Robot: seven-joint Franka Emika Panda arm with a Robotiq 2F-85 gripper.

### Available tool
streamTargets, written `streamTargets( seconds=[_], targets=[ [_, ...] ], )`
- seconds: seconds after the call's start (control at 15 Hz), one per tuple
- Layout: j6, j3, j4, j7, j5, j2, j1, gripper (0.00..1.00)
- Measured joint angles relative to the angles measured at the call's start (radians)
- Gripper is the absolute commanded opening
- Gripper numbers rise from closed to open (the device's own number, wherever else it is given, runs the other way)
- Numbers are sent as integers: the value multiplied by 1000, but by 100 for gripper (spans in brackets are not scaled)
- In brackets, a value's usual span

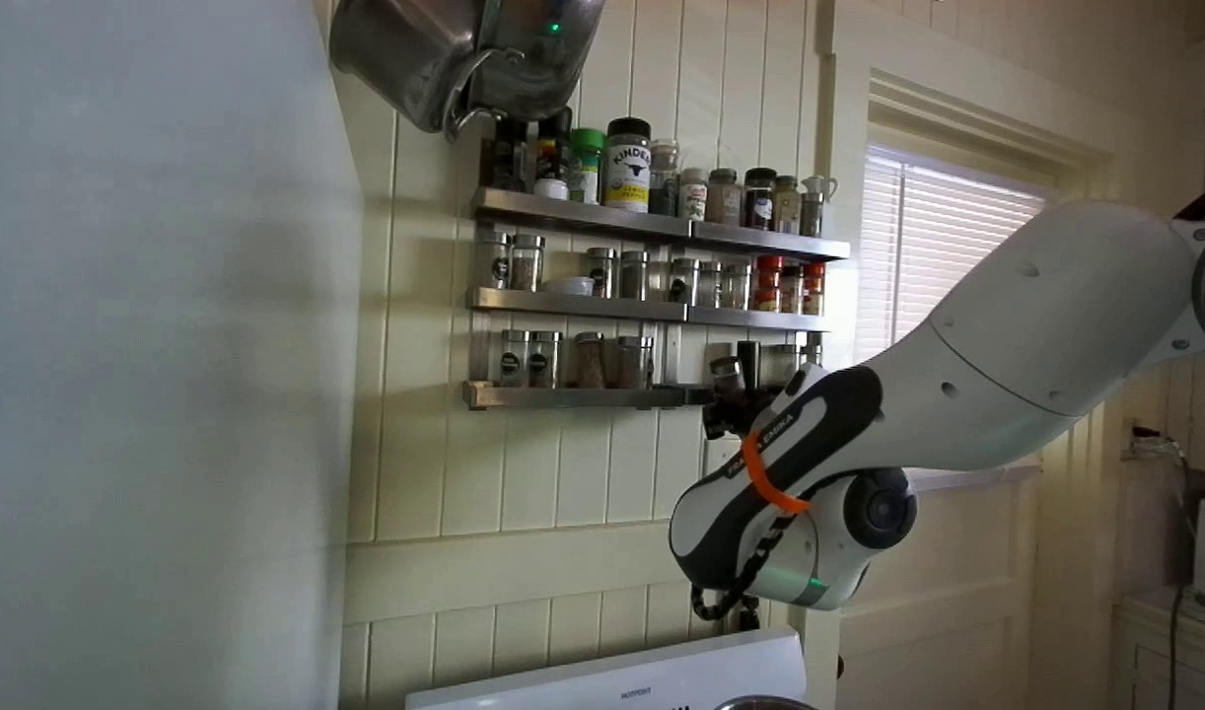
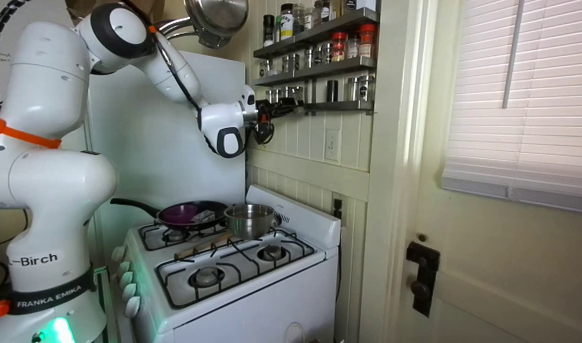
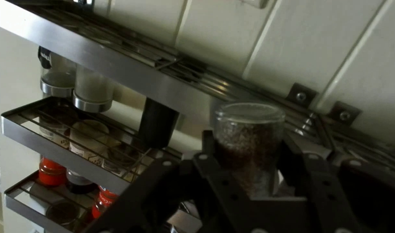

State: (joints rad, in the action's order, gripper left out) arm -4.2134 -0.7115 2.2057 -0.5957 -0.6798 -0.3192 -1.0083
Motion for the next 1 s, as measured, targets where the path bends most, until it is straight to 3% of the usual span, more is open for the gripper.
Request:
streamTargets(
  seconds=[0.33,0.87,0.93,1.0],
  targets=[
    [-2,-91,37,0,-99,-76,-101,23],
    [-2,-98,167,-4,-233,-76,-188,23],
    [-2,-98,182,-11,-257,-65,-196,48],
    [-2,-99,197,-15,-283,-50,-204,48]
  ],
)
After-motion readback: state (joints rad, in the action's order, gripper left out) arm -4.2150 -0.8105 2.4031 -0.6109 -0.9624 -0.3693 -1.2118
